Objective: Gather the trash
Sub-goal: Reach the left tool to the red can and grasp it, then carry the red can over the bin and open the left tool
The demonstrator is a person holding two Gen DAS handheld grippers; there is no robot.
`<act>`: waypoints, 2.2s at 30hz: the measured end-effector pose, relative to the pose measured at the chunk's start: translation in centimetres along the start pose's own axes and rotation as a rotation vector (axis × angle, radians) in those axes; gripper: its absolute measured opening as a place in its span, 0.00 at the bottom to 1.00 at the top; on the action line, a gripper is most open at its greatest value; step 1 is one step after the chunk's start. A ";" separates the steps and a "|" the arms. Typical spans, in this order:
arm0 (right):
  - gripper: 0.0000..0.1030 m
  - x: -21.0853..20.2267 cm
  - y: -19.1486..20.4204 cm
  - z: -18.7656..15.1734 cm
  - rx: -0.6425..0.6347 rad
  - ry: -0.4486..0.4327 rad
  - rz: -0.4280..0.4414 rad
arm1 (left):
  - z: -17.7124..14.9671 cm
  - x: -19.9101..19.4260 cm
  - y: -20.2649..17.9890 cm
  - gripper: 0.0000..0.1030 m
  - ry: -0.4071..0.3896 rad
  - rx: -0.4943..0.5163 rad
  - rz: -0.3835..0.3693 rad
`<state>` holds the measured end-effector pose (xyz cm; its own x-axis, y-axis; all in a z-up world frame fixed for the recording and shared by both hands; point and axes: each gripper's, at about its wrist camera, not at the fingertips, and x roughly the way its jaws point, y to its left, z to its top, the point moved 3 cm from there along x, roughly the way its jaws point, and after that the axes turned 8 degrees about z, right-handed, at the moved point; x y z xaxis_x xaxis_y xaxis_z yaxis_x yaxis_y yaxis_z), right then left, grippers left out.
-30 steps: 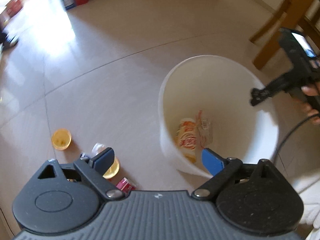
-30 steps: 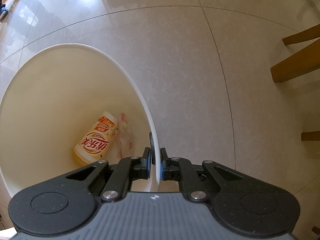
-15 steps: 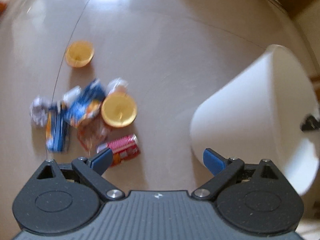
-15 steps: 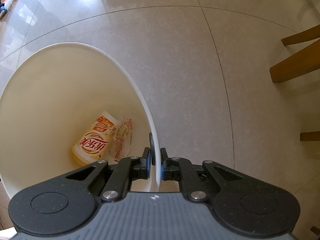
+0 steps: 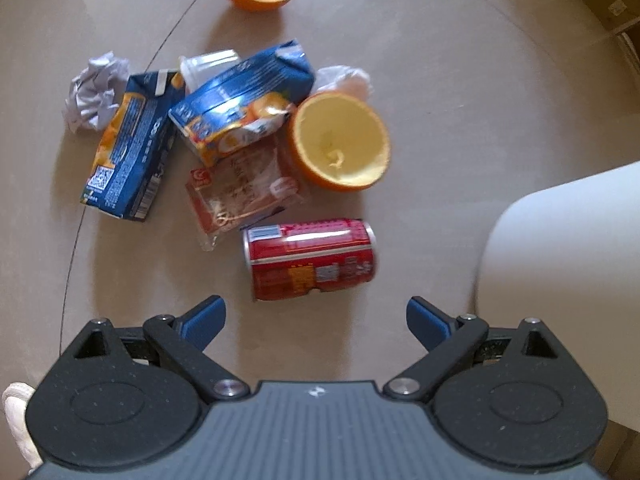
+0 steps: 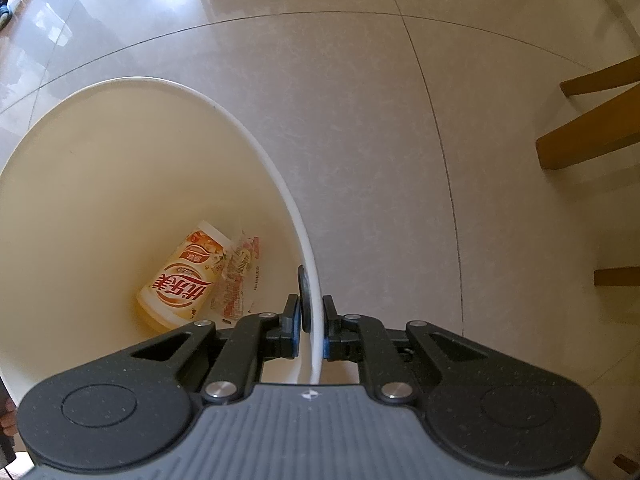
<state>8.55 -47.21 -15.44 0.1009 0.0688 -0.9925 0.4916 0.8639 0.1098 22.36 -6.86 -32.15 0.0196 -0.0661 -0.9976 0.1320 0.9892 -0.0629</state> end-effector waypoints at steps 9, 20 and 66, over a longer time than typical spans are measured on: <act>0.13 0.1 0.2 0.0 0.002 -0.001 -0.011 | 0.7 2.8 -0.9 0.94 -0.005 -0.018 -0.034; 0.13 0.3 0.5 -0.2 -0.010 -0.002 -0.021 | 1.9 4.5 -3.0 0.94 -0.035 -0.029 0.018; 0.12 0.9 -0.1 -0.2 0.010 0.033 0.009 | 1.8 -20.1 -12.3 0.84 -0.151 0.563 0.144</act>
<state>8.43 -47.16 -16.35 0.0766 0.0932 -0.9927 0.4993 0.8582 0.1191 22.10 -17.91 -11.28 0.2113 0.0047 -0.9774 0.6218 0.7709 0.1381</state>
